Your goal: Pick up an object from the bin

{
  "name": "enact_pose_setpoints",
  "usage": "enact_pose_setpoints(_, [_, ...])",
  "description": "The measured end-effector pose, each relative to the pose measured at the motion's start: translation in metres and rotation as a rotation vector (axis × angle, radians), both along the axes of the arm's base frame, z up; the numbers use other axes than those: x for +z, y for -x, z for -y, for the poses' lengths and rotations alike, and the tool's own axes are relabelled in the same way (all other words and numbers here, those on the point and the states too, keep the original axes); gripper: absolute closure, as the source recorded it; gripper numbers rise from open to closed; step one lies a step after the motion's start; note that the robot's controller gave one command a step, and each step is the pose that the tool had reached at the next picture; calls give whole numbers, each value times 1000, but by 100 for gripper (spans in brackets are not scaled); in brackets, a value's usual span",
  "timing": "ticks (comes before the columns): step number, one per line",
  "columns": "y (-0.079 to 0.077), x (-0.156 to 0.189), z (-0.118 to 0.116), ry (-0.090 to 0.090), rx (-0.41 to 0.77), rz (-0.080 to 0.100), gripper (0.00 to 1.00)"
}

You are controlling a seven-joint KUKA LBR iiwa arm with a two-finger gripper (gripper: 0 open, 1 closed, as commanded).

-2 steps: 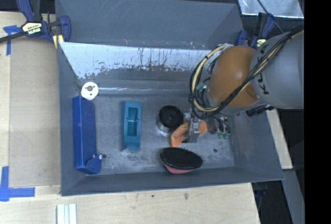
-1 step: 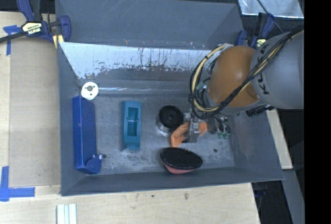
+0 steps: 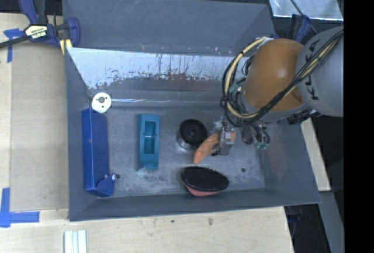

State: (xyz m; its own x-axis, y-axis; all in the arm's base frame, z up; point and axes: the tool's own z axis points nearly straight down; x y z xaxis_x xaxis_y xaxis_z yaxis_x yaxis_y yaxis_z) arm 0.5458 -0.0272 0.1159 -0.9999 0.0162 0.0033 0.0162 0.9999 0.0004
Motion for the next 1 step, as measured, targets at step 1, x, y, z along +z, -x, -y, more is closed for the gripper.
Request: enact_pose_setpoints(1, [-4, 49, -8, 1, -21, 7, 100])
